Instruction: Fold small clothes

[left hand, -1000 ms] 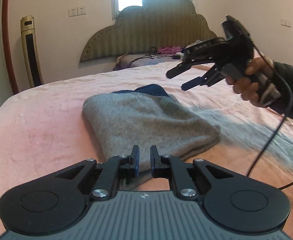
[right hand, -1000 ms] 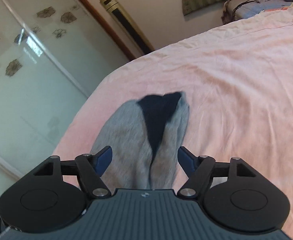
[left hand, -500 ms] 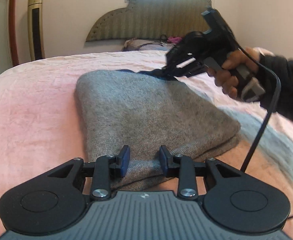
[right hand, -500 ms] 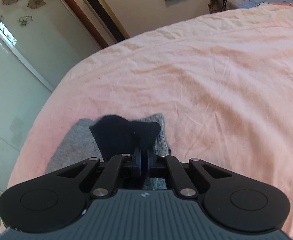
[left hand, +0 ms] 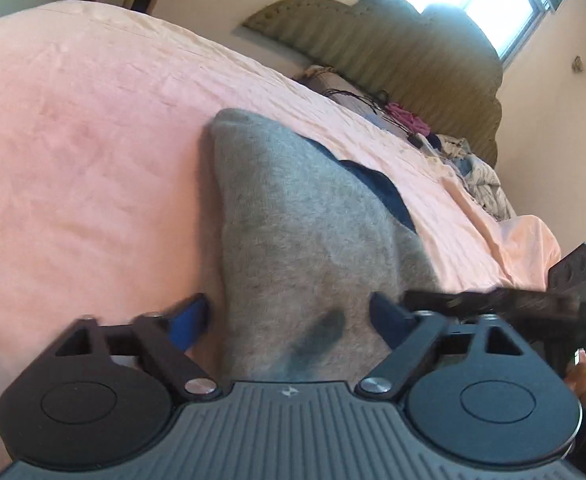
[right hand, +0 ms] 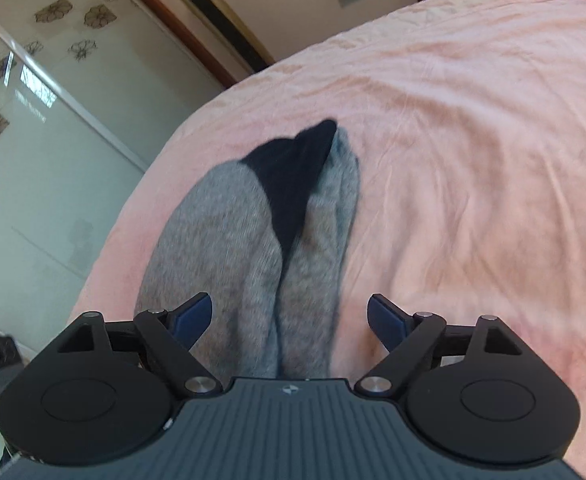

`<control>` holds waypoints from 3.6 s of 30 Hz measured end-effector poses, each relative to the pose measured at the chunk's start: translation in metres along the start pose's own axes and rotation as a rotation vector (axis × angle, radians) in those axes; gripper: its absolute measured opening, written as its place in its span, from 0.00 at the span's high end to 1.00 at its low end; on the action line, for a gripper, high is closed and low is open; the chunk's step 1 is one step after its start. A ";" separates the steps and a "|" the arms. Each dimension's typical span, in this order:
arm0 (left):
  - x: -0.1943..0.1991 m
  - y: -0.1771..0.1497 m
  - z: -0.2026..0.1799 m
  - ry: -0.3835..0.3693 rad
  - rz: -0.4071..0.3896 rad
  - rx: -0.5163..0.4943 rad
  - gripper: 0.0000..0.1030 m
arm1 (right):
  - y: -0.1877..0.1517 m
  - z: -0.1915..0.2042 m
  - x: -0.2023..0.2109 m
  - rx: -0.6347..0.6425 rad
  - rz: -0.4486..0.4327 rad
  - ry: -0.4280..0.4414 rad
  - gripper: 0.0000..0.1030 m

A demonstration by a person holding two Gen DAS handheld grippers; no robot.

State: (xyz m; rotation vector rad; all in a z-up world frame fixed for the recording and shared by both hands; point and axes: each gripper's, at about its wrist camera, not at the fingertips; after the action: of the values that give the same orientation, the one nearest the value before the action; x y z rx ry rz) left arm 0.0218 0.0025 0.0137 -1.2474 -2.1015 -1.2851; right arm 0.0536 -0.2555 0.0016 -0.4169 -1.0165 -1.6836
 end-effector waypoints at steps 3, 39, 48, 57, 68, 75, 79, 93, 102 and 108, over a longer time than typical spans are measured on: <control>0.004 0.001 -0.003 0.020 0.037 0.023 0.80 | -0.003 0.006 -0.007 0.037 0.020 0.011 0.74; -0.029 -0.035 -0.077 0.273 -0.132 -0.483 0.15 | 0.061 0.060 -0.029 0.086 -0.110 -0.137 0.10; -0.024 -0.037 -0.078 0.279 -0.144 -0.492 0.13 | 0.035 0.050 -0.035 0.128 -0.080 -0.132 0.03; 0.036 -0.024 0.005 0.016 -0.075 -0.039 0.13 | -0.012 0.019 0.042 -0.002 -0.149 -0.028 0.02; 0.020 -0.027 -0.009 0.138 -0.021 -0.108 0.59 | -0.038 0.002 0.013 0.005 -0.028 -0.036 0.82; 0.066 -0.086 -0.058 0.336 -0.189 -0.318 0.24 | -0.099 0.051 0.063 0.150 -0.229 -0.268 0.07; 0.050 -0.099 -0.062 0.359 -0.121 -0.275 0.24 | -0.129 0.068 0.049 0.182 -0.216 -0.397 0.01; 0.031 -0.103 -0.052 0.431 -0.106 -0.257 0.03 | -0.151 0.082 0.003 0.192 -0.253 -0.628 0.00; 0.031 -0.103 -0.053 0.426 -0.103 -0.255 0.00 | -0.151 0.081 0.004 0.187 -0.260 -0.622 0.00; 0.031 -0.103 -0.053 0.426 -0.103 -0.255 0.00 | -0.152 0.081 0.004 0.187 -0.259 -0.625 0.00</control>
State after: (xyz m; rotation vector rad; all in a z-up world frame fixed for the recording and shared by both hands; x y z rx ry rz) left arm -0.0877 -0.0465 0.0086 -0.8627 -1.7559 -1.7319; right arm -0.1025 -0.1846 -0.0120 -0.7368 -1.7317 -1.6977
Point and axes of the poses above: each gripper's, at about its wrist camera, not at the fingertips, and x roughly against the way its jaws point, z to its left, y to its top, and after that the axes turned 7 degrees about z, right-handed
